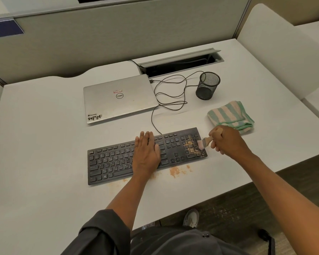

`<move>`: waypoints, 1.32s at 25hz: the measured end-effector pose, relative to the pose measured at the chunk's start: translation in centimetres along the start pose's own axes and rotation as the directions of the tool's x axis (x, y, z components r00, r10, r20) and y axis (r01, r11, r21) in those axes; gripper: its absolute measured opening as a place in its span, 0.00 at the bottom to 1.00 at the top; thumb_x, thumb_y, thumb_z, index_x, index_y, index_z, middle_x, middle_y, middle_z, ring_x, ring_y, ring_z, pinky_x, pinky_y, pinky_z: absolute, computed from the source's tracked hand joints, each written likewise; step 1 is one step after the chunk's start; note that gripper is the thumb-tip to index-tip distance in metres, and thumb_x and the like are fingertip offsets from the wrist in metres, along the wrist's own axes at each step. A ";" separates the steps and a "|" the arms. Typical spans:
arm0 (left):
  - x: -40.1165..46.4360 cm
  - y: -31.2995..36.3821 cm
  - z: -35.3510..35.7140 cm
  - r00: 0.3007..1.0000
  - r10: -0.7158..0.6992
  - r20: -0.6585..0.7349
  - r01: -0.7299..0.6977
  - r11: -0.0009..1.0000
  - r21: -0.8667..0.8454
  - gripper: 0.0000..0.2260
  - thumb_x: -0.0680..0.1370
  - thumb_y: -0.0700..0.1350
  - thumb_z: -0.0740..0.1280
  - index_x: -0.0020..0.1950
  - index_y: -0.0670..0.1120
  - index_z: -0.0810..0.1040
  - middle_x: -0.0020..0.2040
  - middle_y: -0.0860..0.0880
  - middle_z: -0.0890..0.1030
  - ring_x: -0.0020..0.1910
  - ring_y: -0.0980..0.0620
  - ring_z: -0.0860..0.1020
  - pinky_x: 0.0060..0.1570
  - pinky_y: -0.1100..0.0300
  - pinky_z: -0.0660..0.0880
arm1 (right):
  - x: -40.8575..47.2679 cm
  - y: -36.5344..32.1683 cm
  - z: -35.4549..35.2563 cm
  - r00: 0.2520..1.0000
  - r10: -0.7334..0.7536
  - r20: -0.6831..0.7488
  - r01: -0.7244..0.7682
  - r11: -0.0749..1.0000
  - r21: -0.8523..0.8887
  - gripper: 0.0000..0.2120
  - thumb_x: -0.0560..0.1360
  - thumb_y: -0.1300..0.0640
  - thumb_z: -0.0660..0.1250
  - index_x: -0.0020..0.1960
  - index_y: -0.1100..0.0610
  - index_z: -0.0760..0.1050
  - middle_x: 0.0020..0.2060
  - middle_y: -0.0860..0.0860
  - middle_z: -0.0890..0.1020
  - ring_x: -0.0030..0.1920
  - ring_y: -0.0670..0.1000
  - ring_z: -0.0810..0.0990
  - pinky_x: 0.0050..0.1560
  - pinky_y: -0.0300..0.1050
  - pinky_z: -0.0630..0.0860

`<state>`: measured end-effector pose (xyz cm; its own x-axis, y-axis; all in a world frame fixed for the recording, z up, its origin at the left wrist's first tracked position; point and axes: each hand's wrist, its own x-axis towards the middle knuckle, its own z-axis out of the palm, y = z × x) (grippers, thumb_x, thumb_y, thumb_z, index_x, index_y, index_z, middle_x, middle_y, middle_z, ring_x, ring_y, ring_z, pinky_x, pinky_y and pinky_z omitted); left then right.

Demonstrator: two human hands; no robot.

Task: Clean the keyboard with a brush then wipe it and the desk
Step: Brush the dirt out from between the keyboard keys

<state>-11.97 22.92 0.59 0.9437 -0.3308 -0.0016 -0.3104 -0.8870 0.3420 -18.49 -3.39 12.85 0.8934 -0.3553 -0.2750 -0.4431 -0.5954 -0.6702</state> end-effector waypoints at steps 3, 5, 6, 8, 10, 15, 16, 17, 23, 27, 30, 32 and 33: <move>0.1 0.0 0.0 1.000 0.002 -0.001 -0.002 1.000 0.005 0.30 0.82 0.53 0.44 0.81 0.40 0.58 0.80 0.41 0.61 0.81 0.44 0.54 0.80 0.51 0.41 | -1.3 1.2 -0.4 0.999 0.042 -0.002 -0.042 0.996 -0.084 0.12 0.81 0.57 0.59 0.44 0.57 0.78 0.30 0.52 0.83 0.29 0.50 0.80 0.32 0.44 0.75; 0.1 0.0 0.0 1.000 0.005 -0.010 -0.005 1.000 0.010 0.30 0.82 0.53 0.45 0.81 0.40 0.58 0.80 0.41 0.62 0.81 0.44 0.54 0.80 0.51 0.42 | -1.7 1.3 -0.5 0.999 0.029 -0.032 -0.031 0.998 -0.061 0.12 0.81 0.56 0.59 0.44 0.55 0.78 0.31 0.51 0.83 0.31 0.51 0.81 0.32 0.44 0.77; 0.1 0.0 0.1 1.000 0.002 -0.010 -0.002 1.000 0.009 0.30 0.82 0.53 0.44 0.81 0.40 0.58 0.80 0.41 0.62 0.81 0.44 0.54 0.80 0.50 0.42 | -1.7 1.3 -0.3 0.998 0.007 -0.055 -0.009 0.999 -0.041 0.12 0.82 0.55 0.59 0.44 0.54 0.78 0.31 0.51 0.83 0.31 0.51 0.81 0.33 0.45 0.78; 0.1 -0.1 0.1 1.000 -0.001 -0.004 0.001 1.000 0.010 0.31 0.82 0.54 0.43 0.81 0.40 0.58 0.80 0.41 0.62 0.81 0.44 0.54 0.80 0.51 0.42 | -1.8 1.0 0.3 0.997 -0.032 -0.064 0.029 0.998 -0.048 0.12 0.82 0.55 0.59 0.44 0.54 0.78 0.32 0.49 0.83 0.33 0.50 0.81 0.37 0.47 0.79; 0.1 0.0 0.1 1.000 0.002 -0.001 -0.002 1.000 0.014 0.32 0.82 0.54 0.42 0.82 0.40 0.57 0.81 0.42 0.61 0.82 0.44 0.53 0.80 0.51 0.41 | -2.2 1.1 1.0 0.999 -0.038 -0.006 0.037 0.989 -0.143 0.11 0.81 0.57 0.59 0.45 0.56 0.79 0.33 0.49 0.83 0.36 0.51 0.81 0.41 0.49 0.79; 0.2 -0.1 0.1 1.000 0.000 -0.003 0.000 1.000 0.011 0.33 0.81 0.55 0.41 0.82 0.40 0.57 0.81 0.42 0.61 0.82 0.44 0.53 0.80 0.51 0.41 | -1.7 0.2 0.0 0.999 -0.034 0.021 0.037 0.988 -0.148 0.11 0.81 0.56 0.60 0.46 0.56 0.80 0.33 0.48 0.83 0.35 0.48 0.81 0.41 0.49 0.80; 0.2 0.0 0.1 1.000 0.000 0.000 0.000 1.000 0.012 0.33 0.81 0.55 0.40 0.82 0.40 0.56 0.81 0.42 0.60 0.82 0.45 0.53 0.80 0.51 0.40 | -1.2 -0.5 0.0 0.998 -0.057 -0.011 0.056 0.993 -0.104 0.11 0.81 0.56 0.60 0.46 0.55 0.79 0.33 0.48 0.83 0.34 0.48 0.81 0.39 0.48 0.79; 0.2 -0.1 0.1 1.000 -0.002 0.003 0.002 1.000 0.013 0.33 0.81 0.55 0.40 0.82 0.41 0.56 0.81 0.42 0.60 0.82 0.45 0.52 0.80 0.52 0.40 | -0.5 -1.3 0.1 0.996 -0.087 -0.035 0.083 0.992 -0.094 0.11 0.81 0.55 0.60 0.46 0.55 0.79 0.33 0.49 0.83 0.35 0.49 0.81 0.39 0.48 0.79; 0.2 -0.1 0.1 1.000 -0.001 0.006 0.001 1.000 0.010 0.33 0.80 0.55 0.41 0.82 0.40 0.57 0.81 0.42 0.61 0.82 0.45 0.52 0.80 0.52 0.39 | 4.3 -4.0 1.8 0.986 -0.165 0.038 0.169 0.945 -0.279 0.08 0.81 0.56 0.58 0.47 0.56 0.74 0.38 0.55 0.82 0.42 0.57 0.80 0.42 0.48 0.74; 0.2 0.0 -0.1 1.000 -0.005 0.023 0.005 1.000 0.005 0.33 0.80 0.55 0.40 0.82 0.41 0.55 0.81 0.42 0.59 0.82 0.45 0.51 0.80 0.52 0.38 | 3.2 -4.0 1.7 0.957 -0.170 0.235 0.258 0.869 -0.421 0.10 0.82 0.55 0.57 0.49 0.58 0.75 0.41 0.55 0.81 0.42 0.55 0.78 0.39 0.47 0.70; 0.3 0.1 -0.1 1.000 -0.010 0.023 0.010 1.000 0.008 0.32 0.81 0.54 0.41 0.82 0.41 0.55 0.81 0.43 0.59 0.82 0.45 0.51 0.79 0.53 0.38 | 3.0 -4.7 0.5 0.952 -0.146 0.269 0.257 0.861 -0.440 0.11 0.81 0.57 0.58 0.48 0.60 0.78 0.41 0.56 0.83 0.41 0.55 0.80 0.39 0.47 0.73; 0.2 0.0 -0.1 1.000 -0.009 0.022 0.009 1.000 0.006 0.31 0.82 0.53 0.43 0.82 0.41 0.56 0.81 0.42 0.60 0.82 0.45 0.52 0.80 0.52 0.38 | 4.1 -5.4 0.4 0.971 -0.165 0.172 0.218 0.904 -0.366 0.10 0.80 0.58 0.59 0.47 0.61 0.77 0.38 0.56 0.84 0.40 0.56 0.82 0.40 0.49 0.76; 0.2 0.0 -0.1 1.000 -0.007 0.020 0.007 1.000 0.007 0.30 0.82 0.53 0.44 0.82 0.40 0.56 0.81 0.42 0.60 0.82 0.44 0.52 0.80 0.52 0.39 | 4.8 -5.6 0.7 0.977 -0.169 0.129 0.203 0.919 -0.337 0.09 0.80 0.58 0.59 0.47 0.60 0.76 0.39 0.56 0.84 0.40 0.56 0.81 0.41 0.50 0.76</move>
<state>-11.75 22.89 0.73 0.9435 -0.3307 -0.0229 -0.3044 -0.8916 0.3354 -11.65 -1.31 14.78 0.9574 -0.1540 -0.2444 -0.2509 -0.8625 -0.4394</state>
